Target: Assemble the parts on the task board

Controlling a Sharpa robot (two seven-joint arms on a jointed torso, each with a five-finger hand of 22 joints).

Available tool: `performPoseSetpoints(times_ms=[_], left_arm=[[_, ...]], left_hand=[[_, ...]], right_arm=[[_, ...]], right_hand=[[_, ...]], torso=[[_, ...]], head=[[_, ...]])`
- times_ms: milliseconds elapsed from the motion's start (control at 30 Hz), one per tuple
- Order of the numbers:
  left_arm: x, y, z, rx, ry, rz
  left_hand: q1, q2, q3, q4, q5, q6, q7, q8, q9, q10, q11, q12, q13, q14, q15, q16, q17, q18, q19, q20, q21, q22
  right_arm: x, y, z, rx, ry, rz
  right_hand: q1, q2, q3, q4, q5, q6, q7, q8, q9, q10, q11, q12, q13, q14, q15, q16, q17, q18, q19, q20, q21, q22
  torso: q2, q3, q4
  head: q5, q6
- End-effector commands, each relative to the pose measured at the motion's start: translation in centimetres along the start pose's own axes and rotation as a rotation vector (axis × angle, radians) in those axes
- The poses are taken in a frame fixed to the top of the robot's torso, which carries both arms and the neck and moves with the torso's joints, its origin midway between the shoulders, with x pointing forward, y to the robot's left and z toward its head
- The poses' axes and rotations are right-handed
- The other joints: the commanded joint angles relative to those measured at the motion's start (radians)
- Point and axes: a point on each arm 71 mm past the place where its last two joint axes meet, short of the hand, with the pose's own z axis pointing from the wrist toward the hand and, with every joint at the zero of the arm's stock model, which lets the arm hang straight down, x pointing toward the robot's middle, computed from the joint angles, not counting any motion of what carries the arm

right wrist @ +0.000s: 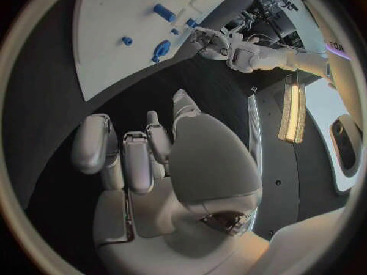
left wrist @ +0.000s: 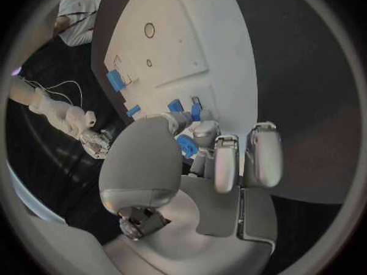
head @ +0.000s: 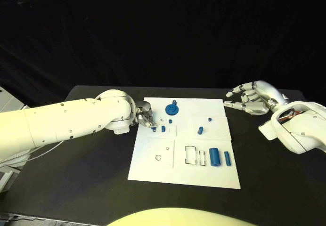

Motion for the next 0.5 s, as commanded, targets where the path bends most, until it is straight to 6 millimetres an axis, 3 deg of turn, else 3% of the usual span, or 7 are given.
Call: performPoseSetpoints(times_ms=[33, 500], left_arm=[[0.33, 0.01, 0.02, -0.013, 0.008, 0.010], [1.10, 0.00, 0.25, -0.017, 0.011, 0.001]], left_hand=[[0.004, -0.007, 0.166, -0.161, 0.002, 0.011, -0.005, 0.002, 0.017, 0.007, -0.001, 0.006, 0.001, 0.100, -0.004, 0.004, 0.252, -0.008, 0.007, 0.000, 0.002, 0.001], [0.001, -0.008, 0.172, -0.162, 0.002, 0.013, -0.005, 0.002, 0.018, 0.010, -0.001, 0.007, 0.003, 0.100, -0.005, 0.003, 0.251, -0.008, 0.008, 0.000, 0.002, 0.001]], right_arm=[[0.09, 0.12, -0.01, -0.012, 0.006, -0.005], [0.07, 0.07, -0.05, -0.011, 0.007, -0.005]], right_hand=[[-0.004, 0.006, -0.005, 0.001, 0.003, -0.005, 0.001, 0.003, 0.001, -0.004, -0.001, -0.005, 0.007, 0.025, -0.006, -0.002, 0.002, 0.014, -0.005, -0.003, -0.005, 0.001], [-0.003, 0.006, -0.006, 0.001, 0.004, -0.006, 0.000, 0.006, 0.001, -0.003, -0.002, -0.004, 0.006, 0.026, -0.007, -0.003, 0.002, 0.014, -0.004, -0.003, -0.006, 0.000]], torso=[[0.000, -0.0003, -0.0001], [0.001, -0.0001, -0.0007]], head=[[0.001, -0.001], [0.000, -0.003]])
